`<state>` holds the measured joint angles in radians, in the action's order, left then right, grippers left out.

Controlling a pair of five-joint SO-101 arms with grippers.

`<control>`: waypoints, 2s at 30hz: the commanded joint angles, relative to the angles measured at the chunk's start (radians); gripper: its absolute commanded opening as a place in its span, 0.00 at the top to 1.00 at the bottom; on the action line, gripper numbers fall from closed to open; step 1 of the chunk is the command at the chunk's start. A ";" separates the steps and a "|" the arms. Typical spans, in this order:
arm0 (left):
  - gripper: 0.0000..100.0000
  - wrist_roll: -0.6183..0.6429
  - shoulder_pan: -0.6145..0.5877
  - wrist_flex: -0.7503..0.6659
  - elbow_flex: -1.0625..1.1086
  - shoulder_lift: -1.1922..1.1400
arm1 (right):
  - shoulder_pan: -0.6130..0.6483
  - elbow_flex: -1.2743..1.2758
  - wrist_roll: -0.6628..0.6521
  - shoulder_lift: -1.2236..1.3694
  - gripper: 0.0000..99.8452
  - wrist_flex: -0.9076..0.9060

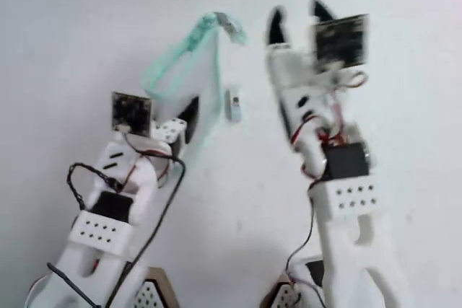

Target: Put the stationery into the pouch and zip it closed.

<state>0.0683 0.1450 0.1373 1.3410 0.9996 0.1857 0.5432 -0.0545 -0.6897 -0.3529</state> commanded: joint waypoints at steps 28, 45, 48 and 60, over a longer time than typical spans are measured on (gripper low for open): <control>0.80 0.058 -0.050 -0.008 -0.014 0.019 | 0.173 -0.170 0.133 0.935 0.81 0.087; 0.80 0.058 -0.051 -0.008 -0.012 0.019 | 0.176 -0.483 0.006 1.222 0.85 -0.068; 0.80 0.058 -0.051 -0.008 -0.012 0.019 | 0.165 -0.514 0.005 1.242 0.98 -0.097; 0.80 0.058 0.005 0.000 -0.009 0.019 | 0.084 -0.474 0.005 1.106 0.98 -0.266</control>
<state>0.1189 0.1189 0.1373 1.3410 0.9996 0.2931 0.0568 -0.0391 0.5102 -0.5969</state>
